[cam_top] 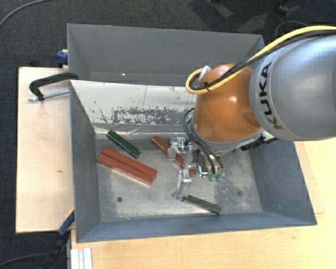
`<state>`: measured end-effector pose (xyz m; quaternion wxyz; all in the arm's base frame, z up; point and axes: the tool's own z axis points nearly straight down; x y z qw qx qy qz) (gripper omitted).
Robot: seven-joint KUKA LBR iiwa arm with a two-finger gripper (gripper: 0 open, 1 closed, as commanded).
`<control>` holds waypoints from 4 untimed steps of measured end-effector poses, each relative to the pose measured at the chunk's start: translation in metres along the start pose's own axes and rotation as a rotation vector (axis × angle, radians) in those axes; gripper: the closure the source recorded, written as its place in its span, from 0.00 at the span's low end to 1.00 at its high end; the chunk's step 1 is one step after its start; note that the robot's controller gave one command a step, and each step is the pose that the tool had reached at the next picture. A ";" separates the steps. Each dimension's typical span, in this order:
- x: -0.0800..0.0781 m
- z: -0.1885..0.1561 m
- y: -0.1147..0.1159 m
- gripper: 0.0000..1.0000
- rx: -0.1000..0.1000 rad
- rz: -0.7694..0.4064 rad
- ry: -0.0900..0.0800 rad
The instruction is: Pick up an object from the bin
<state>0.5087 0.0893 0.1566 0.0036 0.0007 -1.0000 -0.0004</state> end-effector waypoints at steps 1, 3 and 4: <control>-0.019 0.090 0.048 0.00 -0.001 0.027 -0.001; -0.096 0.084 0.089 1.00 0.000 -0.342 -0.017; -0.045 -0.030 0.078 1.00 -0.001 -0.298 -0.019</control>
Offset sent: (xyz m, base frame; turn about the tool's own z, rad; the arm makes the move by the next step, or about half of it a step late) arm 0.0195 0.0445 -0.0866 0.0313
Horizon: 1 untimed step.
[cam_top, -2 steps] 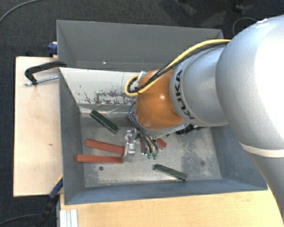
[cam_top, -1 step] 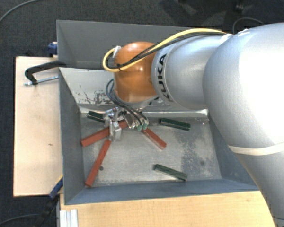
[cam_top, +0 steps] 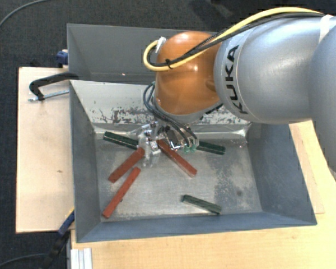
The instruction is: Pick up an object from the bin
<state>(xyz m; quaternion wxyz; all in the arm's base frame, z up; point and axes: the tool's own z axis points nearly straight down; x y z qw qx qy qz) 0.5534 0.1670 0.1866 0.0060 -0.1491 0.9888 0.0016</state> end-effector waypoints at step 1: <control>-0.005 -0.062 0.000 1.00 0.001 -0.016 -0.003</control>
Offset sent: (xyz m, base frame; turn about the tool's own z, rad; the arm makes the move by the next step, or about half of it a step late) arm 0.0013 -0.0009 0.0561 -0.0164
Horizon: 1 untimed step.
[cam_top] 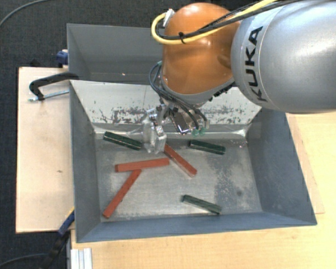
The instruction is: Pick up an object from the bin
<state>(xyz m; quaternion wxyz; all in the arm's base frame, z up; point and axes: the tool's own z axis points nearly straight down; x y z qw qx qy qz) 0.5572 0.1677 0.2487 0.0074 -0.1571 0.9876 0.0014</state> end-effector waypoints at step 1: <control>0.001 0.004 0.000 0.00 -0.001 0.000 0.009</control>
Offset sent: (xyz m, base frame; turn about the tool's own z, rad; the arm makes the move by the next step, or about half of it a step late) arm 0.0000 0.0000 0.0000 0.0000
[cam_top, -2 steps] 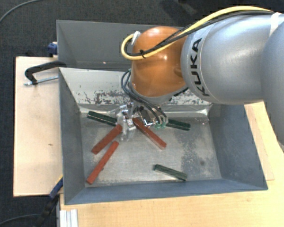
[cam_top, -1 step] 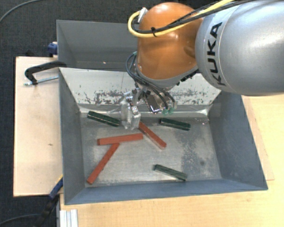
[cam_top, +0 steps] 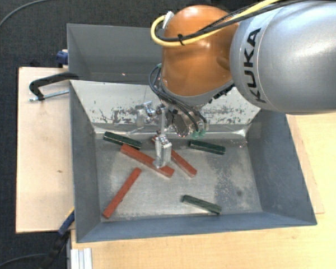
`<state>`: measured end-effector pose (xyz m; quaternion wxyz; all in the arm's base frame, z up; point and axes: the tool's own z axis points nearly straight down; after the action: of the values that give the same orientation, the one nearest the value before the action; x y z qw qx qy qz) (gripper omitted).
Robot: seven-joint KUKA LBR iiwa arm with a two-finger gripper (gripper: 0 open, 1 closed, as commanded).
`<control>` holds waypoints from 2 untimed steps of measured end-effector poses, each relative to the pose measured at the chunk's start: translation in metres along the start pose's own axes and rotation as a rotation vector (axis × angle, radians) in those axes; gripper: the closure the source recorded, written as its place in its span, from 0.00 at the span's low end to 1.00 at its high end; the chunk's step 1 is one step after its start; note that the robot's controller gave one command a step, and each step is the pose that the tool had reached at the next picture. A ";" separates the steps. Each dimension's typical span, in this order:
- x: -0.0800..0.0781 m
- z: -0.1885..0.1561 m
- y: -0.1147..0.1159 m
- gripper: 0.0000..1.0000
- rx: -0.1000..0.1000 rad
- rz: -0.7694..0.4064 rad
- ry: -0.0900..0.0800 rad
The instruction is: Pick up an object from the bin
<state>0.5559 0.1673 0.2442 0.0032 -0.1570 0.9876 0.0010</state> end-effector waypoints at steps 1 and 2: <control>0.026 0.151 -0.032 0.00 -0.002 -0.343 0.011; -0.005 0.170 -0.103 0.00 0.005 -0.273 0.000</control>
Offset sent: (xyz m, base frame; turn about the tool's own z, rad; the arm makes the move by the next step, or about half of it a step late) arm -0.0127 -0.0378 -0.1492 -0.3435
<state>0.5938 0.0717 0.0737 0.0038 -0.2901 0.9570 -0.0016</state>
